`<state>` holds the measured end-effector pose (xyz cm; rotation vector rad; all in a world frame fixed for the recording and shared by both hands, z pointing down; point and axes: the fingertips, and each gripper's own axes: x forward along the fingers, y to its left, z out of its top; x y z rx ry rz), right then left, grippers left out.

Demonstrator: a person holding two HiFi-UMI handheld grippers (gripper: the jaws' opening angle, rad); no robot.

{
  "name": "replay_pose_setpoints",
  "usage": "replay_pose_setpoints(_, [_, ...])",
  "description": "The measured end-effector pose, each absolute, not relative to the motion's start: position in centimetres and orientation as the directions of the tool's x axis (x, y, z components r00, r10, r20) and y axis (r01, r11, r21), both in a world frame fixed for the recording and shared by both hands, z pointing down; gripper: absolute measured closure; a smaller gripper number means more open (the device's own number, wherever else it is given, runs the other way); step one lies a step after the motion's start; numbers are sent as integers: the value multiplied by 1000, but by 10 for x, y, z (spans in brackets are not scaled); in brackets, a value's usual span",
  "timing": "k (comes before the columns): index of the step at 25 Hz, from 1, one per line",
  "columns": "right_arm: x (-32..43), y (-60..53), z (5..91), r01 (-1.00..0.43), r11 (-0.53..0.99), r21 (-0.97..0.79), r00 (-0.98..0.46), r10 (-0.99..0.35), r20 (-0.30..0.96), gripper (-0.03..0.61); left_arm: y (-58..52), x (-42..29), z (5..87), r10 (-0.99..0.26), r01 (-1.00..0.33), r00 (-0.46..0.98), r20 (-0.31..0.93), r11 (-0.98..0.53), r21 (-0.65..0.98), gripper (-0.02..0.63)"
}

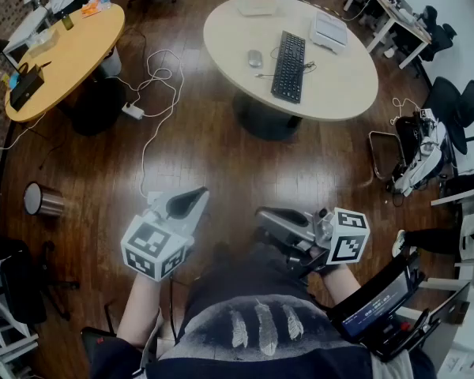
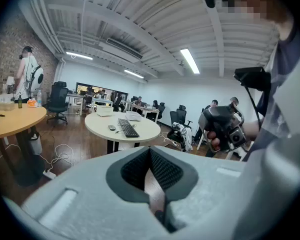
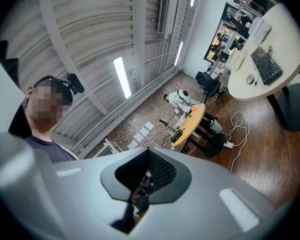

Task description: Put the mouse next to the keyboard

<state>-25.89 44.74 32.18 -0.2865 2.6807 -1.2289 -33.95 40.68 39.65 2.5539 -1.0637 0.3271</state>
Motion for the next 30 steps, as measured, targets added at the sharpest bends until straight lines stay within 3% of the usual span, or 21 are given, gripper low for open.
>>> replay_pose_setpoints(5, [-262, 441, 328, -82, 626, -776, -970, -230, -83, 580, 416, -332, 391, -637, -720, 689, 346, -657, 223, 615])
replay_pose_setpoints(10, [-253, 419, 345, -163, 613, -773, -970, -244, 11, 580, 402, -301, 386, -621, -702, 693, 367, -697, 147, 615])
replay_pose_setpoints(20, [-158, 351, 337, -55, 583, -810, -943, -297, -150, 580, 337, -247, 375, -665, -764, 629, 403, -626, 159, 615])
replay_pose_setpoints(30, [-101, 310, 343, -1, 559, -829, -939, -286, -192, 580, 301, -185, 368, -678, -777, 590, 439, -624, 81, 615])
